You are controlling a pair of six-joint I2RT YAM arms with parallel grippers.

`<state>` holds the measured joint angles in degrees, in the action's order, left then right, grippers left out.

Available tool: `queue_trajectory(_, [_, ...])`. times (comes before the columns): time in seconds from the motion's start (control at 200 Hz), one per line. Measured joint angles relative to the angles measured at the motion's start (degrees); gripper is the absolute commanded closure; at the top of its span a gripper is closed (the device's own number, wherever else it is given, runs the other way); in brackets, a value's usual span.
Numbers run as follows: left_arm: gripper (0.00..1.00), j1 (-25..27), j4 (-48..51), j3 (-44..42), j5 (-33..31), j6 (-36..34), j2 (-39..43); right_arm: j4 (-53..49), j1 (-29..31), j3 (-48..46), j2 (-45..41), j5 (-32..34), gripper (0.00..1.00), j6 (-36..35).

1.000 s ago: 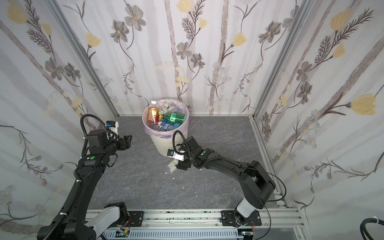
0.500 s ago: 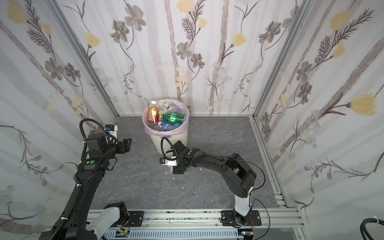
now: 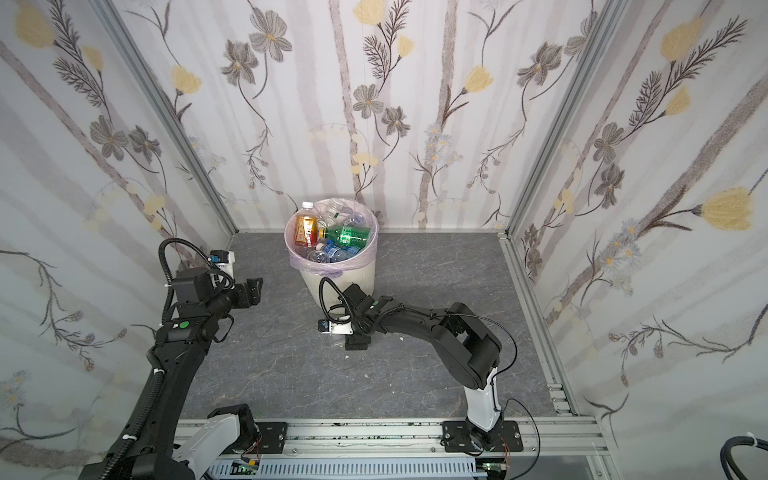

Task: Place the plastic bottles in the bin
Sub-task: 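Lower the right gripper onto the clear green-labelled bottle and close it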

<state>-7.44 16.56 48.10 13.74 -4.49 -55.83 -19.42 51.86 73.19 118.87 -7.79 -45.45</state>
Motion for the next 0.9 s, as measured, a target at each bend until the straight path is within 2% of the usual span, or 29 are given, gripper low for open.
queue_trajectory(0.515, [0.19, -0.37, -0.02, -0.59, 0.0, 0.02, 1.2, -0.55, 0.59, 1.81, 2.93, -0.81, 0.23, 3.02])
queue_trajectory(0.745, [0.19, -0.52, -0.02, -0.59, 0.0, 0.04, 1.36, -1.07, 0.85, 1.81, 2.78, -1.01, 0.41, 5.07])
queue_trajectory(0.899, [0.19, -0.66, -0.02, -0.63, 0.0, 0.04, 1.75, -1.33, 0.9, 1.81, -0.46, -2.32, 0.49, 6.27])
